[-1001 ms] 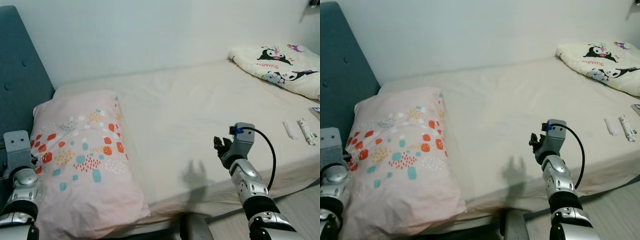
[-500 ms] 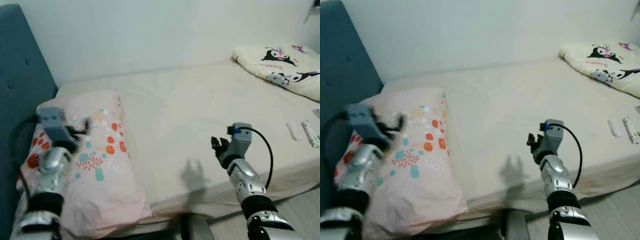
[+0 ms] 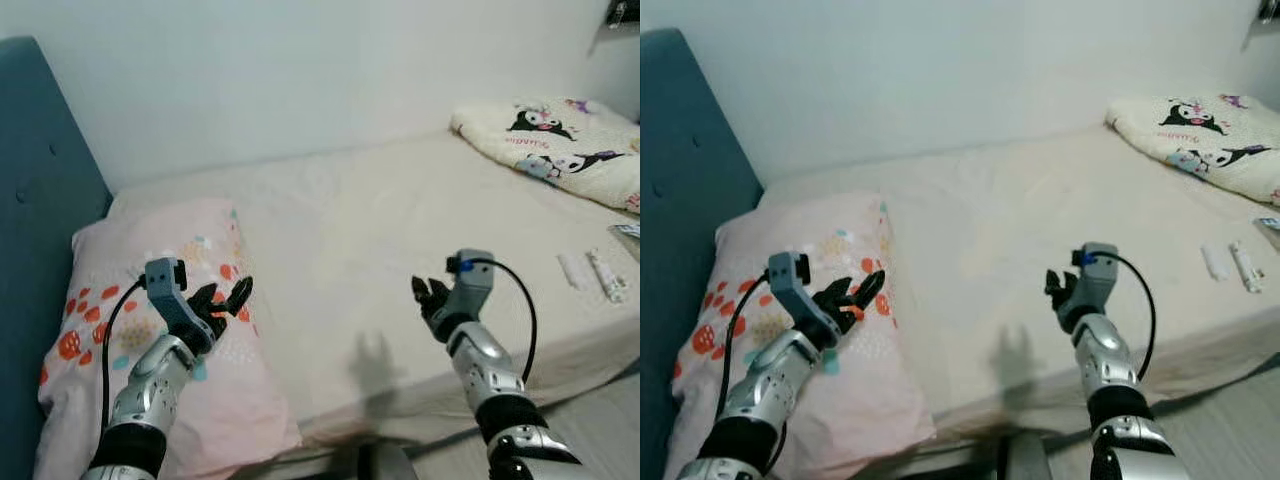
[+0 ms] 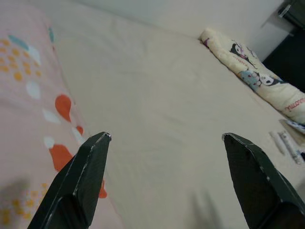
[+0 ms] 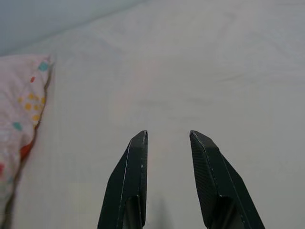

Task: Clean up the room

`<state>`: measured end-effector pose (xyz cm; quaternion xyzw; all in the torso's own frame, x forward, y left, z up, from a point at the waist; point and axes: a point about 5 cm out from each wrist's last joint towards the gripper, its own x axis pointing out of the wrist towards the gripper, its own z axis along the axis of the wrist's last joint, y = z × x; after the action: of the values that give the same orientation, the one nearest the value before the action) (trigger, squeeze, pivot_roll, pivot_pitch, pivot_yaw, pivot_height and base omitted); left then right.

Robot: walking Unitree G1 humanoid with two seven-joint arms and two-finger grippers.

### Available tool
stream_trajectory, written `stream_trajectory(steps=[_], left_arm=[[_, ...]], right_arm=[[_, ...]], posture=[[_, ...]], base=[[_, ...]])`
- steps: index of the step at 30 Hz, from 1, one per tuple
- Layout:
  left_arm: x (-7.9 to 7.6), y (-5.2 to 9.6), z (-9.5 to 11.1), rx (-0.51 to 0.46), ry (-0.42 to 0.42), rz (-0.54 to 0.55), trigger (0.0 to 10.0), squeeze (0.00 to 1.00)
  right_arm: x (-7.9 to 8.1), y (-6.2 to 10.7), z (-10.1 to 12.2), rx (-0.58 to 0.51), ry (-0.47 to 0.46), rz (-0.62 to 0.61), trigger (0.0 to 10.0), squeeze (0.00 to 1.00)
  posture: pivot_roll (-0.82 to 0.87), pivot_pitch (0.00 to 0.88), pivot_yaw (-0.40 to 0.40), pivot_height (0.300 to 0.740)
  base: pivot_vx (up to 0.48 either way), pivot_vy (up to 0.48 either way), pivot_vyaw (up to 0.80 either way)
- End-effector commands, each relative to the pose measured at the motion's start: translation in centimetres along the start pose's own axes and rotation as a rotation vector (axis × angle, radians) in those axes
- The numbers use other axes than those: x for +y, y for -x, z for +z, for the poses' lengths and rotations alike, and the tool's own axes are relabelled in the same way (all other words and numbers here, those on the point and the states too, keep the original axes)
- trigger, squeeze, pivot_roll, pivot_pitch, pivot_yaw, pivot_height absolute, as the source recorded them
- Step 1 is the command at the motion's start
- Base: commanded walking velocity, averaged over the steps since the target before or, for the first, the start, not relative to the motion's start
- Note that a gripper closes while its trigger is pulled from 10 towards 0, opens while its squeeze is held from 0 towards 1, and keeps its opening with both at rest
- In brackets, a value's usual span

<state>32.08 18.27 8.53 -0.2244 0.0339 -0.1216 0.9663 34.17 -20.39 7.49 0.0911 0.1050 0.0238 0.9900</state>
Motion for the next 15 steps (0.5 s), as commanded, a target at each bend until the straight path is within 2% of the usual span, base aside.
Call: stream_trajectory(steps=[1, 2, 8, 11, 13, 15], left_arm=[[0.2, 0.3, -0.6, 0.041, -0.007, 0.009, 10.0, 0.00], [-0.2, 0.5, -1.2, 0.064, 0.015, -0.012, 10.0, 0.00], [-0.4, 0.4, -1.3, 0.089, 0.004, -0.021, 10.0, 0.00], [-0.4, 0.4, -1.3, 0.083, -0.003, -0.025, 10.0, 0.00], [-0.1, 0.5, -1.5, 0.082, 0.010, -0.006, 10.0, 0.00], [0.2, 0.8, -2.0, 0.096, -0.024, -0.001, 10.0, 0.00]], right_arm=[[0.4, 0.0, -0.3, 0.001, 0.007, 0.016, 10.0, 0.00], [0.6, 0.1, -0.7, 0.009, 0.000, 0.025, 10.0, 0.00], [0.8, 0.2, -1.1, 0.018, -0.005, 0.032, 10.0, 0.00], [1.0, 0.1, -1.2, 0.022, -0.008, 0.038, 10.0, 0.00], [1.1, 0.2, -1.6, 0.035, -0.007, 0.041, 10.0, 0.00], [1.1, 0.4, -2.6, 0.070, 0.000, 0.044, 10.0, 0.00]], posture=[[-0.14, 0.000, -0.016, 0.671], [-0.14, 0.000, -0.013, 0.686], [-0.14, 0.000, -0.009, 0.711], [-0.14, 0.000, -0.008, 0.726], [-0.14, 0.000, -0.009, 0.736], [-0.14, 0.000, -0.011, 0.740]], base=[[-0.326, 0.000, 0.00], [0.000, 0.000, 0.00], [0.000, 0.000, 0.00], [-0.439, 0.000, 0.00], [0.000, 0.000, 0.00], [0.000, 0.000, 0.00]])
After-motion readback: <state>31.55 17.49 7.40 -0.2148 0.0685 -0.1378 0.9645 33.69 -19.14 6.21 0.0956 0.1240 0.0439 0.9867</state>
